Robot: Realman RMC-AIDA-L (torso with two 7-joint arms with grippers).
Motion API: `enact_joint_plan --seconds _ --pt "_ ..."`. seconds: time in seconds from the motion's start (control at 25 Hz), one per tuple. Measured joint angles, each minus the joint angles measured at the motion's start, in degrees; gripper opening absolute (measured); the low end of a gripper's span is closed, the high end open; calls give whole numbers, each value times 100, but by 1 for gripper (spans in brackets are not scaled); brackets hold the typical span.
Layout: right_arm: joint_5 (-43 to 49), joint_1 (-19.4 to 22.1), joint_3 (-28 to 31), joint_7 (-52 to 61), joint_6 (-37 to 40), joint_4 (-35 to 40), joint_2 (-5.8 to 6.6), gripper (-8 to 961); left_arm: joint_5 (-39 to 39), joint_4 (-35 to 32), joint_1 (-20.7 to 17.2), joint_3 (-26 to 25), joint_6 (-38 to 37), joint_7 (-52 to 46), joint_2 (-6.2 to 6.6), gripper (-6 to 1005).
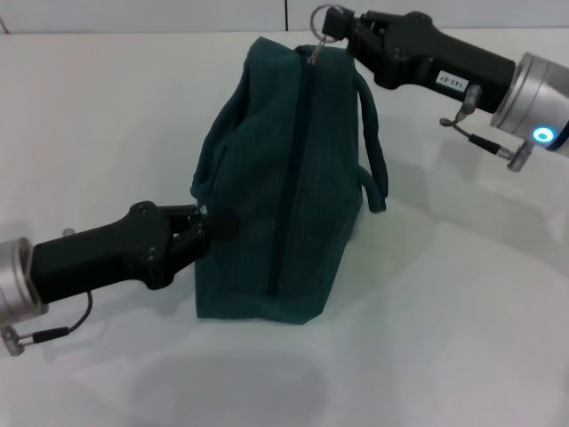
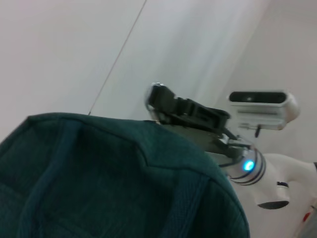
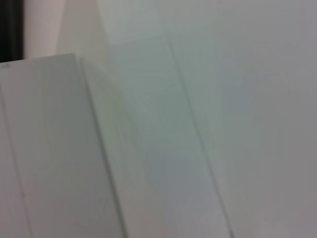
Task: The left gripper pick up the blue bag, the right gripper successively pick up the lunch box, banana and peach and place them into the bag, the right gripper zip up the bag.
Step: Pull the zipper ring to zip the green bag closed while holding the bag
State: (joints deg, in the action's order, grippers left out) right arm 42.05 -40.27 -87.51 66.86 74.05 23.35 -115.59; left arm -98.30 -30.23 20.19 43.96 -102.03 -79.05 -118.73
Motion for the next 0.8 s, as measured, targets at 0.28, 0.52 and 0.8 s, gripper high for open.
enact_joint_plan --seconds 0.28,0.52,0.8 --pt "-4 5 165 11 -372 -38 -18 12 41 0 -180 -62 -237 9 75 61" --pt "-5 20 136 64 -571 -119 -39 12 44 0 -416 -490 -220 12 118 62" --pt "5 127 115 110 -454 -105 -51 11 45 -1 -563 -1191 92 42 21 63"
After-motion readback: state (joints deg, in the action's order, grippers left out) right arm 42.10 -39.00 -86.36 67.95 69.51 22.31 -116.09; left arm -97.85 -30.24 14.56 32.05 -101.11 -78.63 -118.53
